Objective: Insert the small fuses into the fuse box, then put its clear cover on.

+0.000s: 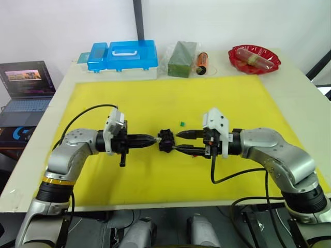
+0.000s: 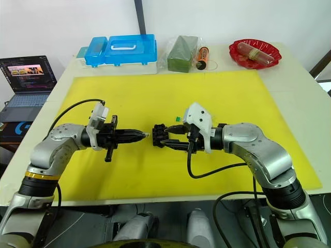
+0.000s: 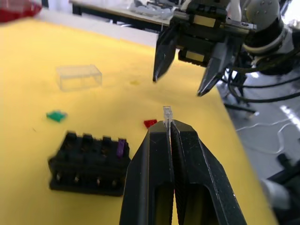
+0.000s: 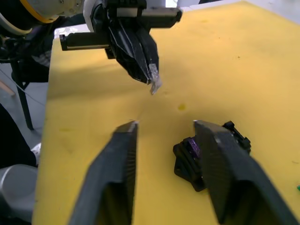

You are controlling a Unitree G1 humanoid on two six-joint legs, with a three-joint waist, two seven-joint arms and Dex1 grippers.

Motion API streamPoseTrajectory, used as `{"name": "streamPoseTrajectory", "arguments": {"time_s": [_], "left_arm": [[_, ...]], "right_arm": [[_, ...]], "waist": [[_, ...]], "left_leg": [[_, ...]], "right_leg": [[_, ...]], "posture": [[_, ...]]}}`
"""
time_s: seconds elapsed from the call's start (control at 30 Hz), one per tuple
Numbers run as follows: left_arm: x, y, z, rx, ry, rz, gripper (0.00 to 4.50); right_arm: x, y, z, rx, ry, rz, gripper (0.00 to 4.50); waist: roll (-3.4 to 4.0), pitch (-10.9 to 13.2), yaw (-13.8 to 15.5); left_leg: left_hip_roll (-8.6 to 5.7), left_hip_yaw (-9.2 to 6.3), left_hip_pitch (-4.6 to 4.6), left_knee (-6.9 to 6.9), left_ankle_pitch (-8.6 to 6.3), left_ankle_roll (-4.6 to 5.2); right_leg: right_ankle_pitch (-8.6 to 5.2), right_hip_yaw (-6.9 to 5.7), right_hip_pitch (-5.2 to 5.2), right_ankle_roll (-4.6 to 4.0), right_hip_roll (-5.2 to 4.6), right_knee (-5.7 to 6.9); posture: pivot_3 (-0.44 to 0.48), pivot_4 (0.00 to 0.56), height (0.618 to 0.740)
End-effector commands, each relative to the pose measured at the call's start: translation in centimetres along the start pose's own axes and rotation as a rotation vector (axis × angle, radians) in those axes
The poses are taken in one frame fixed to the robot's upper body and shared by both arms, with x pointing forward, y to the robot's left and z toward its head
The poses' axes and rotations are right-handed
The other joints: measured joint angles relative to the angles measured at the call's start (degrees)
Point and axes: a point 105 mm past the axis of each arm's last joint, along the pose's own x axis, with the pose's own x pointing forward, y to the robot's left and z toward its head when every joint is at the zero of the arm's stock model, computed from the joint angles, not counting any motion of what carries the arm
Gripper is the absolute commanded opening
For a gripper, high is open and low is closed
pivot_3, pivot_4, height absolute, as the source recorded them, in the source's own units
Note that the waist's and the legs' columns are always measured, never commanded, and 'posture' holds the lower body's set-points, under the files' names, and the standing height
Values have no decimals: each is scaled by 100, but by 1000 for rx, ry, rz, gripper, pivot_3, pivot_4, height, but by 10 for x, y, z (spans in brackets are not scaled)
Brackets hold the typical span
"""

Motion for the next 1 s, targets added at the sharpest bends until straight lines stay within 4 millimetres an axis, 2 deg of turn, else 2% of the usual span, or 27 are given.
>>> {"name": "streamPoseTrajectory", "arguments": {"time_s": [0.03, 0.1, 0.13, 0.2, 0.27, 1.0], "left_arm": [[4, -1, 10, 130, -6, -28, 0], [6, -2, 10, 162, -3, -38, 0], [7, -3, 10, 184, 0, -46, 0], [8, -4, 10, 212, 2, -55, 0], [9, -4, 9, 223, 6, -56, 0], [13, -1, 6, 271, 16, -61, 0]], "right_arm": [[1, 3, 13, -72, -34, -3, 2039], [2, 3, 14, -76, -38, -2, 2039], [3, 4, 15, -78, -40, 0, 1877], [3, 4, 16, -82, -43, 2, 1481], [4, 3, 16, -86, -43, -1, 843], [8, 4, 14, -130, -41, 5, 843]], "waist": [[-5, 3, -4], [-5, 3, -13], [-5, 3, -15], [-6, 3, -13], [-6, 4, -8], [-6, 4, -11]], "left_leg": [[0, 0, -1, 3, 0, 1], [0, 0, 0, 3, 0, 1], [1, 0, 0, 2, 0, 1], [1, 0, 0, 2, 0, 1], [1, 0, 0, 2, 0, 1], [0, -3, 0, 2, 0, 1]], "right_leg": [[0, 0, 0, 0, 0, 0], [0, 0, 0, 0, 0, 0], [0, 0, 0, 0, 1, 0], [0, -1, 0, 0, 2, 0], [0, -1, 0, 0, 1, 0], [0, -3, 1, 0, 2, 1]], "posture": [[0, 150, 740], [0, 150, 740], [0, 150, 740], [0, 150, 740], [0, 150, 740], [0, 150, 740]]}}
